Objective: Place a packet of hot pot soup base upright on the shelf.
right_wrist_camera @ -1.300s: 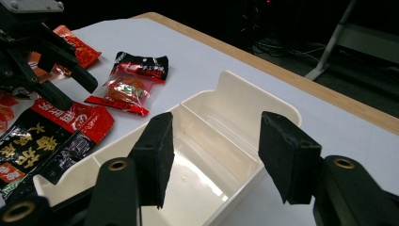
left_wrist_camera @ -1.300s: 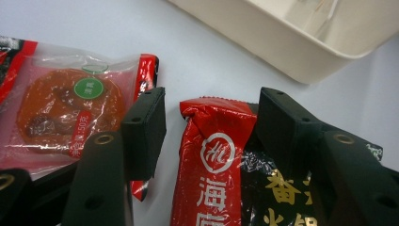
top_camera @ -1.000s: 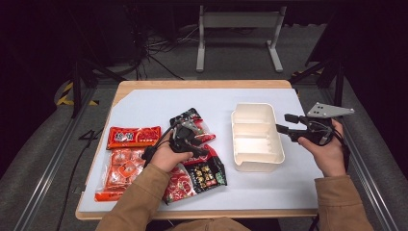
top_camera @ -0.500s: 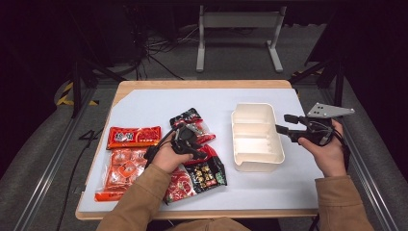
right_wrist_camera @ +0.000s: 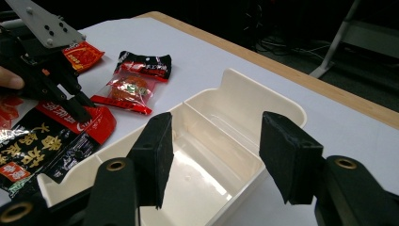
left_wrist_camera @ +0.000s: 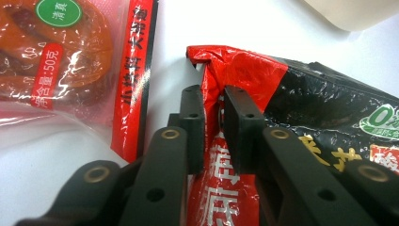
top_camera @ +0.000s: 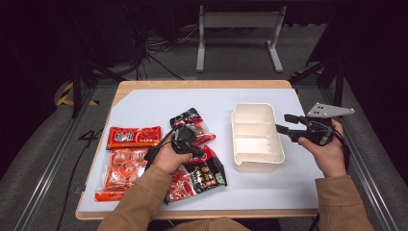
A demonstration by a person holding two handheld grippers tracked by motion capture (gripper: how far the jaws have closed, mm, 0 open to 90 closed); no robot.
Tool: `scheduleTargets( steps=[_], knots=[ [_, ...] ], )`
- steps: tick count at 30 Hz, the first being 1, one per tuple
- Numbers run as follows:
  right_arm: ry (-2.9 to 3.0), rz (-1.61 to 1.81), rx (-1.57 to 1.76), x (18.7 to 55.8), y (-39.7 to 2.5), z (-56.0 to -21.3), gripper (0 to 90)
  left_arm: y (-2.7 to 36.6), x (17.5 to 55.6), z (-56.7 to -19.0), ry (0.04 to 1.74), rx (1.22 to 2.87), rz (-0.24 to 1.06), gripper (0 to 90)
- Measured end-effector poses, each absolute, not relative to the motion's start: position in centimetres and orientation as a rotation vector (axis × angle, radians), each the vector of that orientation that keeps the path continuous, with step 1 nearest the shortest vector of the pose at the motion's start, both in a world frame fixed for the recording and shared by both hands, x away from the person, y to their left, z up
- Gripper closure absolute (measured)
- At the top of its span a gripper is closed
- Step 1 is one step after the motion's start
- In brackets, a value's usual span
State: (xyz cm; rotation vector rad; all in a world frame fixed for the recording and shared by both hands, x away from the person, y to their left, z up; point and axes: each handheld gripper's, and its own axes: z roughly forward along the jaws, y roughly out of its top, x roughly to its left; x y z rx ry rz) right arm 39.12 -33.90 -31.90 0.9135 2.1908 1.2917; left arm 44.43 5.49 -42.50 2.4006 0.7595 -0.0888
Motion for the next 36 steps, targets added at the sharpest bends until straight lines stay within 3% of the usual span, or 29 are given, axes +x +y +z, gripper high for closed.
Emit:
scheduleTargets(
  steps=[4,24,36],
  knots=[
    [2.189,1.288,0.914,39.1,-33.9,-31.9,44.9,5.4,44.2,-42.3,0.741,2.423,-0.083,87.2],
    [2.18,1.289,0.918,39.0,-34.0,-31.8,46.1,7.4,43.1,-38.3,0.716,2.354,-0.005,88.2],
    [2.169,1.301,0.914,38.9,-34.0,-31.6,46.4,9.2,40.1,-33.5,0.608,2.277,0.154,88.5]
  ],
)
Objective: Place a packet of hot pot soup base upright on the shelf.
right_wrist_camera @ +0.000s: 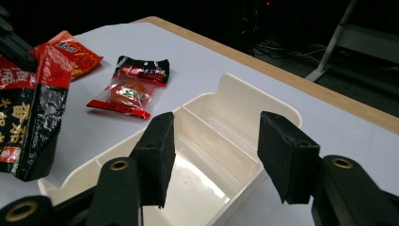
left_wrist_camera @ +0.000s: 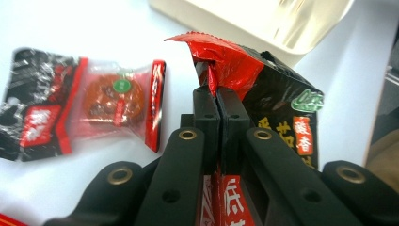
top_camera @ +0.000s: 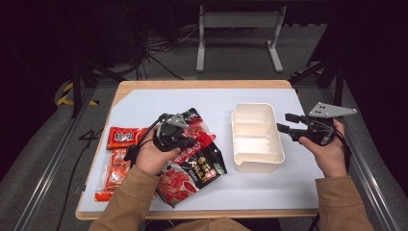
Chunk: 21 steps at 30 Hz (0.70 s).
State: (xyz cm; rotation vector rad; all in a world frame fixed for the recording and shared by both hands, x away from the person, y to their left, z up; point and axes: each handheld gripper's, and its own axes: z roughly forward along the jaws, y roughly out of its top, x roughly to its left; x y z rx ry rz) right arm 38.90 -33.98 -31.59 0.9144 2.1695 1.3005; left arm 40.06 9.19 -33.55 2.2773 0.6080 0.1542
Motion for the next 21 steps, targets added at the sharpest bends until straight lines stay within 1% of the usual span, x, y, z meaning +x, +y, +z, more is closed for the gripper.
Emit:
scheduleTargets(
  steps=[4,10,14,21],
  knots=[
    [2.166,1.304,0.909,38.8,-33.9,-31.5,46.6,9.8,39.1,-32.3,0.573,2.22,0.216,88.5],
    [2.153,1.319,0.906,38.7,-34.0,-31.3,47.5,10.9,38.1,-30.8,0.541,2.142,0.242,88.6],
    [2.147,1.336,0.905,38.6,-33.9,-31.3,47.8,11.3,37.2,-30.0,0.498,2.112,0.294,88.6],
    [2.154,1.348,0.871,38.4,-33.1,-31.2,47.8,11.7,36.6,-29.3,0.503,2.023,0.324,88.6]
  ],
)
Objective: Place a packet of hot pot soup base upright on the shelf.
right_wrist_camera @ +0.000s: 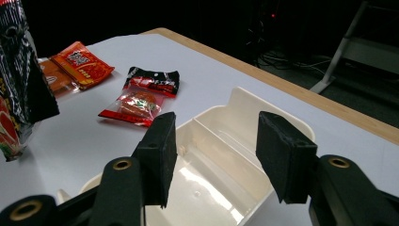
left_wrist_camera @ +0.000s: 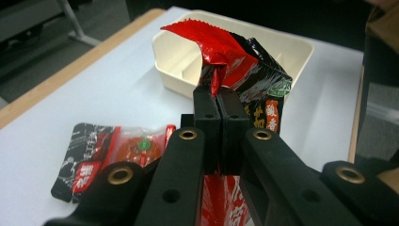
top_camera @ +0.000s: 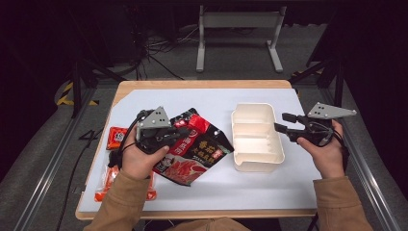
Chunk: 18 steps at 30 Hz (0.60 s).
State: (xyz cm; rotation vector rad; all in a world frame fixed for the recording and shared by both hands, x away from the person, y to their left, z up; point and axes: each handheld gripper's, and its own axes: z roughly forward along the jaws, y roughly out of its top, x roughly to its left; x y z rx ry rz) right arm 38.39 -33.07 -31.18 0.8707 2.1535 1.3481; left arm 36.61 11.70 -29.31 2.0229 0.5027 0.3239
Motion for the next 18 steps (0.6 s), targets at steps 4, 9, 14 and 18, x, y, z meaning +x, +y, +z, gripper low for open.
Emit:
scheduleTargets(
  steps=[4,9,14,18],
  knots=[
    [2.153,1.36,0.861,38.2,-32.7,-31.0,47.8,11.9,36.2,-29.0,0.519,1.944,0.364,88.6],
    [2.154,1.387,0.844,37.9,-32.3,-30.8,47.6,12.1,35.8,-28.8,0.542,1.881,0.409,88.6],
    [2.17,1.42,0.826,37.6,-31.5,-30.4,47.7,12.3,35.8,-28.8,0.564,1.846,0.429,88.6],
    [2.209,1.485,0.79,37.5,-30.3,-30.4,47.6,12.4,35.9,-28.7,0.576,1.84,0.432,88.6]
  ],
)
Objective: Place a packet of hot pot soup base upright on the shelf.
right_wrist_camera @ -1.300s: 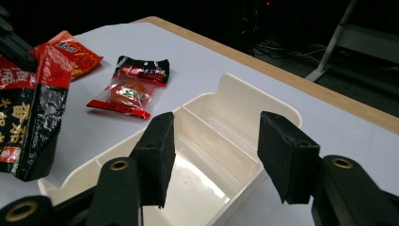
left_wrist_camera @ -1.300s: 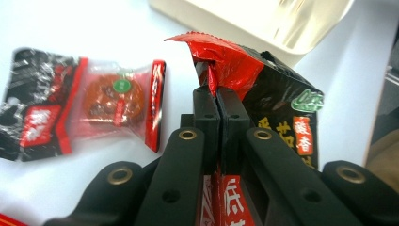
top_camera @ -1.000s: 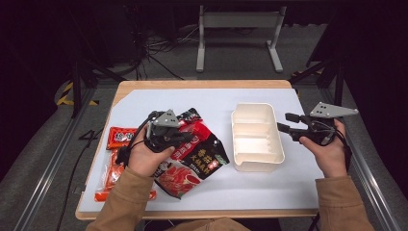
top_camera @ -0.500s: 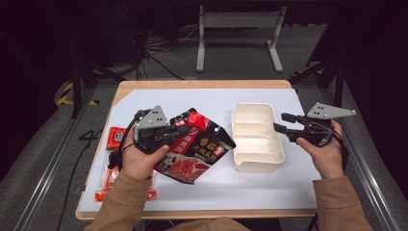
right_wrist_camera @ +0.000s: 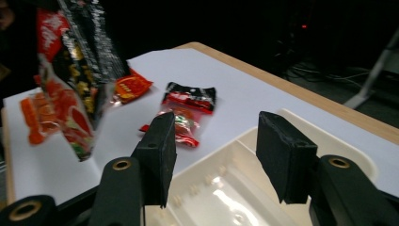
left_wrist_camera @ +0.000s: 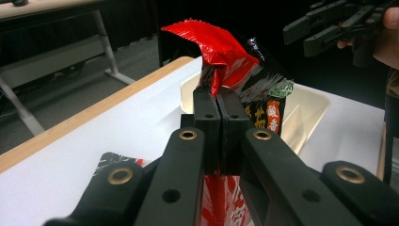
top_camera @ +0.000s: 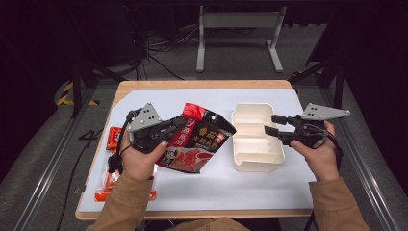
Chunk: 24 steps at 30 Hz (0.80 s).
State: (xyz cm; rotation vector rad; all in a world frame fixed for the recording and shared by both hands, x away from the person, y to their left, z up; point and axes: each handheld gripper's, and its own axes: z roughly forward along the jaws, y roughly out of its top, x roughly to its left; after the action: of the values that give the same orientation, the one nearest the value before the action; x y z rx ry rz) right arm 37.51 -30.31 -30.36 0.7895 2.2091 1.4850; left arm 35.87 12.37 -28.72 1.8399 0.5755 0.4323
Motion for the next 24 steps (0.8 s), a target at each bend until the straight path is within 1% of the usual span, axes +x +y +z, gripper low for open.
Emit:
scheduleTargets(
  steps=[4,8,13,24],
  knots=[
    [2.237,1.522,0.75,37.2,-29.2,-30.1,46.7,12.5,36.0,-28.7,0.594,1.837,0.433,88.5],
    [2.3,1.565,0.681,36.9,-27.1,-29.5,41.0,12.7,36.1,-28.7,0.61,1.821,0.443,88.5],
    [2.331,1.611,0.673,37.1,-24.3,-29.4,36.6,12.8,35.9,-28.6,0.611,1.803,0.452,88.5],
    [2.381,1.606,0.662,38.4,-20.3,-29.8,36.6,12.9,35.7,-28.5,0.607,1.772,0.453,88.5]
  ],
)
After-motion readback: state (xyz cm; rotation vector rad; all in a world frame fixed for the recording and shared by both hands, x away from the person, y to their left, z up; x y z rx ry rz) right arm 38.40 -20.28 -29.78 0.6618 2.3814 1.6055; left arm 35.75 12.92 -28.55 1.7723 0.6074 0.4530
